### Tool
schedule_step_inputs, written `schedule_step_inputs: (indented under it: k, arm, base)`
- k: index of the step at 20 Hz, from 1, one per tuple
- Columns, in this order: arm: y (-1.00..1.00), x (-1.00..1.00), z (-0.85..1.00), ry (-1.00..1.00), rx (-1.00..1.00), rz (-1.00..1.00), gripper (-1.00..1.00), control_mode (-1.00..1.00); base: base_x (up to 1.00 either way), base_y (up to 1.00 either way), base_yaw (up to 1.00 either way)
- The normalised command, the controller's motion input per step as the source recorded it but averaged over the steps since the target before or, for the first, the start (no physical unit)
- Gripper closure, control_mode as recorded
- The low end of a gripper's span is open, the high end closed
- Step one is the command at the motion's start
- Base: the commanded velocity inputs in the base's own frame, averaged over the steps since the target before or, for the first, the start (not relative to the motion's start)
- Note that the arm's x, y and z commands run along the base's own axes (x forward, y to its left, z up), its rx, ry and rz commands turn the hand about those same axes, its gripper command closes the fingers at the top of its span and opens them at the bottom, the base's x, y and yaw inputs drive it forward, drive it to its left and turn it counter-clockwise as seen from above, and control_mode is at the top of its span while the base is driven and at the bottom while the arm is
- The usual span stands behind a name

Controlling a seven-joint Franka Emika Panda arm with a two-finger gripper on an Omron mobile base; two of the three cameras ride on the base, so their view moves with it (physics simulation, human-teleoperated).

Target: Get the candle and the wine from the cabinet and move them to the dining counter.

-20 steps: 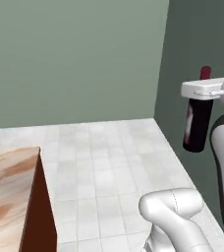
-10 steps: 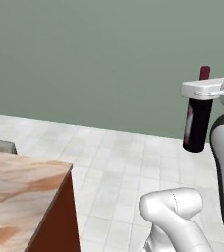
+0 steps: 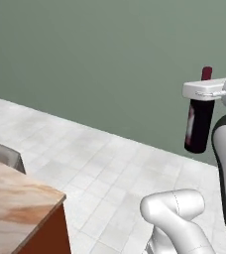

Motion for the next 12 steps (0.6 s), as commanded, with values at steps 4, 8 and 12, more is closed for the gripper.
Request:
schedule_step_inputs:
  k: [4, 8, 12]
  arm:
    - [0.0, 0.0, 0.0, 0.0, 0.0, 0.0, 1.0, 1.0]
    - [0.0, 0.0, 0.0, 0.0, 0.0, 0.0, 1.0, 1.0]
    - [0.0, 0.0, 0.0, 0.0, 0.0, 0.0, 1.0, 1.0]
  base:
    - [0.5, -0.51, 0.65]
    - [0.35, -0.45, 0.73]
    - [0.29, -0.34, 0.8]
